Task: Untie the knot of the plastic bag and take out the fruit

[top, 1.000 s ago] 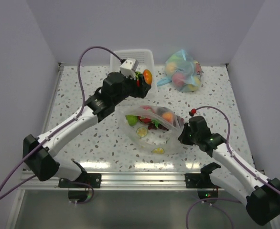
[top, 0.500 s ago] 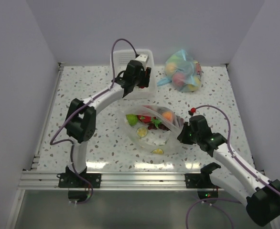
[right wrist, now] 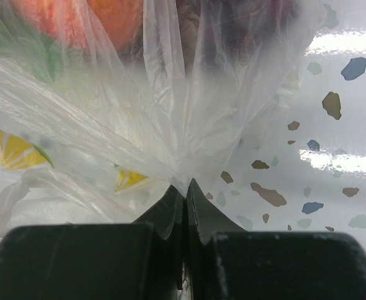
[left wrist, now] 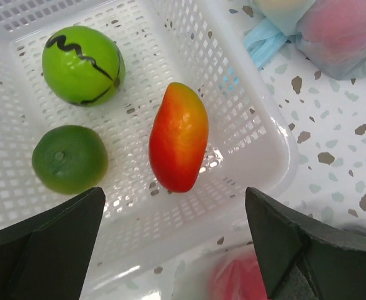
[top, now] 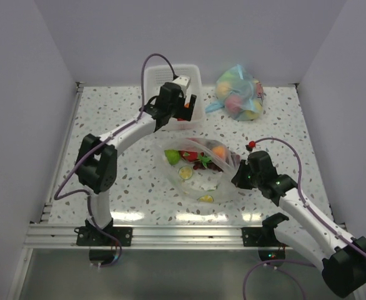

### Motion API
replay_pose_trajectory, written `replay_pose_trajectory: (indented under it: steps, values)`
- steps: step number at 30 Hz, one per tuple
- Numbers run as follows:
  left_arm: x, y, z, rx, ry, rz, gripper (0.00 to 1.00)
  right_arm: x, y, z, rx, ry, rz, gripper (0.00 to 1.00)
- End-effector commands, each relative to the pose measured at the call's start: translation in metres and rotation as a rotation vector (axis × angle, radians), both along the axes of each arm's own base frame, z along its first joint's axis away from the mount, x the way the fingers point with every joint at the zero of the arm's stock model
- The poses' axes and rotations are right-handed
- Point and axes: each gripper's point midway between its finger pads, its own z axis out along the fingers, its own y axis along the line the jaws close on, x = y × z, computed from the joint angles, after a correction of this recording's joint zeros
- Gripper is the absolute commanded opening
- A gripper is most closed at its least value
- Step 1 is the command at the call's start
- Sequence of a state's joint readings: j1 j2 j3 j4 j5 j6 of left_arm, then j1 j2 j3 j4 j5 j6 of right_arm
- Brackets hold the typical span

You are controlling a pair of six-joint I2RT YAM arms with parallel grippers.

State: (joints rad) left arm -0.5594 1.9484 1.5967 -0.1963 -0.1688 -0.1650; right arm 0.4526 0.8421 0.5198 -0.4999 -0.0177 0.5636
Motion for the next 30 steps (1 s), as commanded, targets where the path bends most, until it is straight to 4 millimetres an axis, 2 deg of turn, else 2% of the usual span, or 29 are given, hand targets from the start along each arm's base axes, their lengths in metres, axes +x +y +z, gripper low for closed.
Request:
replay_pose_trajectory:
  steps: [1,2,4,5,7,8,10,11,13,14,15,16,17,18,19,22,23,25,26,28,29,30]
  values:
    - [-0.024,0.012,0.058,-0.071,-0.087,0.033,0.99,0.006,0.003,0.013,0.012,-0.048,0.016,0.00]
    - [-0.038,0.009,0.076,-0.101,-0.107,0.026,0.99,0.006,0.003,0.015,0.012,-0.051,0.013,0.00]
    - [-0.059,0.011,0.074,-0.091,-0.092,0.028,0.98,0.008,0.003,0.017,0.013,-0.057,0.011,0.00]
    - [-0.076,0.004,0.088,-0.110,-0.109,0.008,0.98,0.008,0.002,0.017,0.009,-0.059,0.013,0.00]
    - [-0.100,0.002,0.085,-0.084,-0.087,0.004,0.97,0.009,0.003,0.019,0.010,-0.064,0.014,0.00]
    - [-0.120,-0.002,0.091,-0.079,-0.082,0.001,0.96,0.010,0.003,0.020,0.009,-0.068,0.014,0.00]
    - [-0.145,-0.003,0.092,-0.090,-0.060,0.005,0.94,0.010,0.003,0.021,0.008,-0.068,0.013,0.00]
    - [-0.162,-0.014,0.089,-0.128,-0.025,-0.004,0.93,0.011,0.003,0.022,0.010,-0.072,0.013,0.00]
    - [-0.186,-0.016,0.074,-0.128,0.036,0.001,0.91,0.011,0.003,0.022,0.009,-0.073,0.014,0.00]
    - [-0.203,-0.024,0.074,-0.170,0.062,-0.003,0.91,0.011,0.003,0.022,0.012,-0.075,0.015,0.00]
    - [-0.213,-0.025,0.067,-0.173,0.089,0.000,0.90,0.011,0.003,0.021,0.011,-0.072,0.012,0.00]
    - [-0.223,-0.025,0.052,-0.168,0.122,0.010,0.90,0.011,0.003,0.021,0.013,-0.073,0.013,0.00]
    - [-0.234,-0.032,0.049,-0.214,0.150,0.017,0.90,0.011,0.004,0.021,0.017,-0.074,0.011,0.00]
    - [-0.239,-0.034,0.042,-0.227,0.169,0.022,0.89,0.011,0.004,0.021,0.017,-0.074,0.010,0.00]
    - [-0.246,-0.035,0.025,-0.238,0.221,0.038,0.89,0.012,0.004,0.022,0.020,-0.076,0.006,0.00]
    - [-0.250,-0.047,0.009,-0.260,0.263,0.016,0.88,0.012,0.005,0.023,0.029,-0.078,0.010,0.00]
    - [-0.250,-0.051,-0.001,-0.253,0.288,0.025,0.87,0.012,0.006,0.023,0.031,-0.078,0.010,0.00]
    - [-0.247,-0.057,-0.003,-0.262,0.304,0.037,0.85,0.012,0.006,0.024,0.035,-0.079,0.013,0.00]
    - [-0.245,-0.060,-0.013,-0.259,0.333,0.070,0.83,0.012,0.006,0.025,0.035,-0.079,0.013,0.00]
    - [-0.237,-0.064,-0.018,-0.280,0.356,0.143,0.79,0.012,0.007,0.027,0.040,-0.087,0.012,0.00]
    - [-0.234,-0.059,-0.023,-0.265,0.372,0.184,0.78,0.011,0.007,0.027,0.043,-0.088,0.012,0.00]
    - [-0.228,-0.062,-0.018,-0.282,0.370,0.206,0.75,0.011,0.007,0.027,0.044,-0.086,0.012,0.00]
